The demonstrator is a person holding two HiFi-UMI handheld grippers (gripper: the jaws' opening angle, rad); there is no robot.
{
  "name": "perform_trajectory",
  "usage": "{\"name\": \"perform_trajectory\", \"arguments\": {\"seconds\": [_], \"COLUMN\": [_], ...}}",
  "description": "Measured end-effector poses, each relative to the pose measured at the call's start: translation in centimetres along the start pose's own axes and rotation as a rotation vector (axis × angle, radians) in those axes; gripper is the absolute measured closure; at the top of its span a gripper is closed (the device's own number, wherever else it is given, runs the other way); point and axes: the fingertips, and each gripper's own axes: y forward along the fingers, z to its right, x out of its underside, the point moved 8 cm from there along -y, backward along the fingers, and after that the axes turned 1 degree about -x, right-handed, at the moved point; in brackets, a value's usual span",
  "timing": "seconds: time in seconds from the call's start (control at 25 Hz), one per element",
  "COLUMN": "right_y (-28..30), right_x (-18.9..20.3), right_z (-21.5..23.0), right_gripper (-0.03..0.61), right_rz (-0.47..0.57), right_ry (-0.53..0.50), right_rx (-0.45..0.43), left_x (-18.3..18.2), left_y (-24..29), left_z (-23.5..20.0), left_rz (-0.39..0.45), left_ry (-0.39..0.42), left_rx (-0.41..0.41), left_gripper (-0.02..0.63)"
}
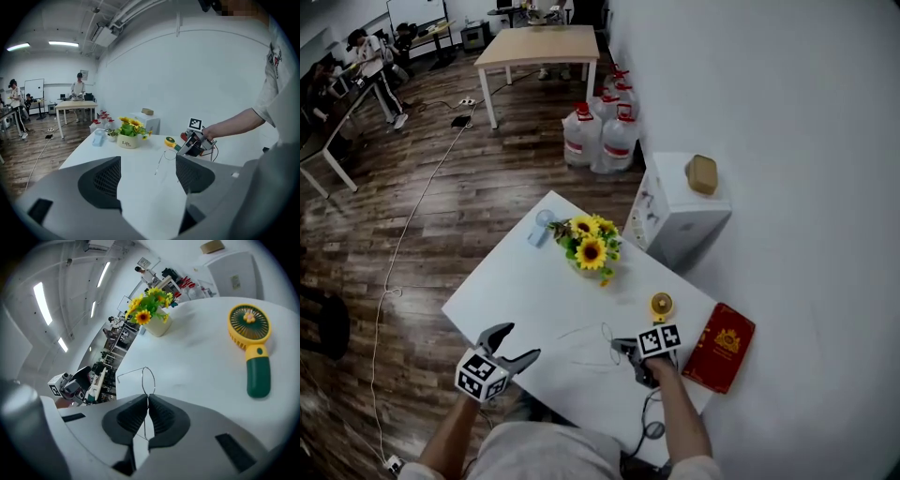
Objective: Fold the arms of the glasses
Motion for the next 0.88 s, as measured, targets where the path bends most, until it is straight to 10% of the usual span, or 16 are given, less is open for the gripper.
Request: {"name": "perform_trajectory", "arguments": {"seconds": [0.44,0.88], "right_y": [-6.0,-9.5], "right_x": [0.0,0.2], "right_z": [-3.2,-8.0], "right_gripper": [0.564,0.565], "right_rz": [0.253,0.463], "right_ry": [0.137,0.227], "right_rx": [0.145,0.172], "left_x": [-0.9,-0.2], "left_y": [2.2,5.9], "left_z": [0.0,2.7], "left_rz": [0.035,0.044], "left_ry": [-0.075,-0.406], "left_rx": [0.173,0.423], "left_gripper": [0.259,0.298]}}
